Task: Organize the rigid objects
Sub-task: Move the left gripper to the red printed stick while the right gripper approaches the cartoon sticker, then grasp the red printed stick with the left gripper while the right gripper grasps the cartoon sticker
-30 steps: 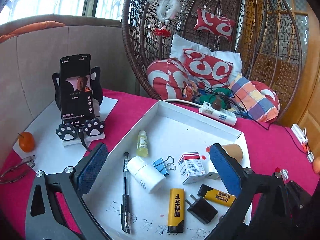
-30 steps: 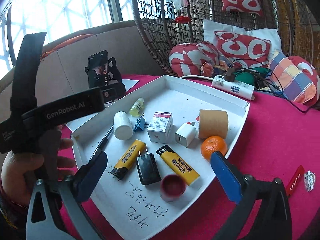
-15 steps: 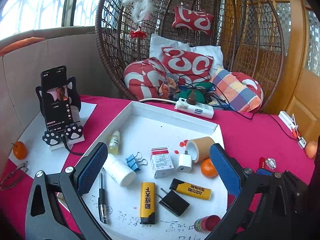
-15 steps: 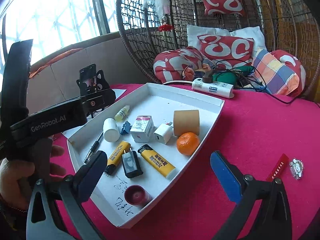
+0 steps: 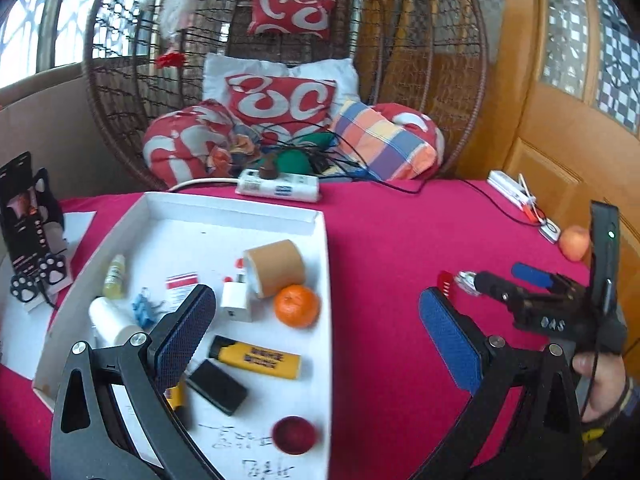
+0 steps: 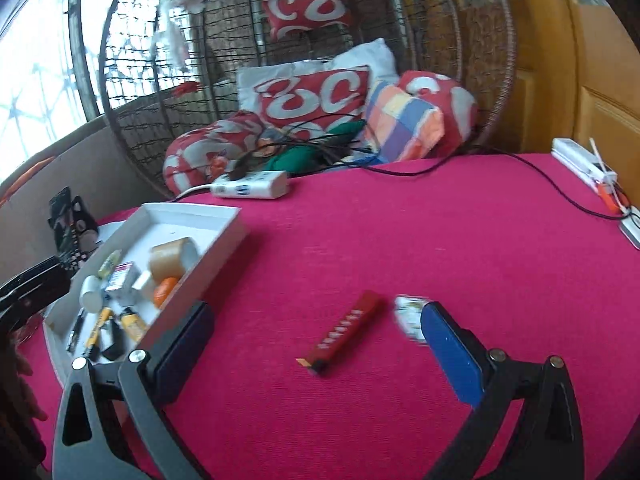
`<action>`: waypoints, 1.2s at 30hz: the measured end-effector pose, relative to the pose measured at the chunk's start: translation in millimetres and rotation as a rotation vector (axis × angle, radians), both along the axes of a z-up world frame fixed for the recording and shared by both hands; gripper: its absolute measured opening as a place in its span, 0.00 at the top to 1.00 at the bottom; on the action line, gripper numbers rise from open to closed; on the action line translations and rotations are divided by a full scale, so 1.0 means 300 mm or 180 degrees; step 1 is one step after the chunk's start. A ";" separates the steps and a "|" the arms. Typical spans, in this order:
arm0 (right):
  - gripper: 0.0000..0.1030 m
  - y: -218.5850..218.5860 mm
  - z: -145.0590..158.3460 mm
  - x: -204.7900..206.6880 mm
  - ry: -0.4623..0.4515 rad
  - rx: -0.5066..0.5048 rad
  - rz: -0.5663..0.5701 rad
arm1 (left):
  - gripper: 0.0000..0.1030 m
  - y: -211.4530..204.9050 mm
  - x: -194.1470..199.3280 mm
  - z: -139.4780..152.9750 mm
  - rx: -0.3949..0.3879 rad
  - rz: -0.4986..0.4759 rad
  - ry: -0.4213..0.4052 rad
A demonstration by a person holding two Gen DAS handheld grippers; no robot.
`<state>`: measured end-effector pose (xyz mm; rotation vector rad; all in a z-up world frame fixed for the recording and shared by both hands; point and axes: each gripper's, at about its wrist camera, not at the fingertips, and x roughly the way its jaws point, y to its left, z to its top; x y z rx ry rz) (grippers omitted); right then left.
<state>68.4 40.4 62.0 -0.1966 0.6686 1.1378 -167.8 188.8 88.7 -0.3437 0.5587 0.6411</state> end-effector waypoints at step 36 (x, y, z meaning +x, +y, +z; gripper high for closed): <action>0.71 -0.090 -0.140 0.248 0.0248 -0.0488 -0.0043 | 0.84 -0.150 0.615 -0.289 -0.0009 -0.0931 0.0965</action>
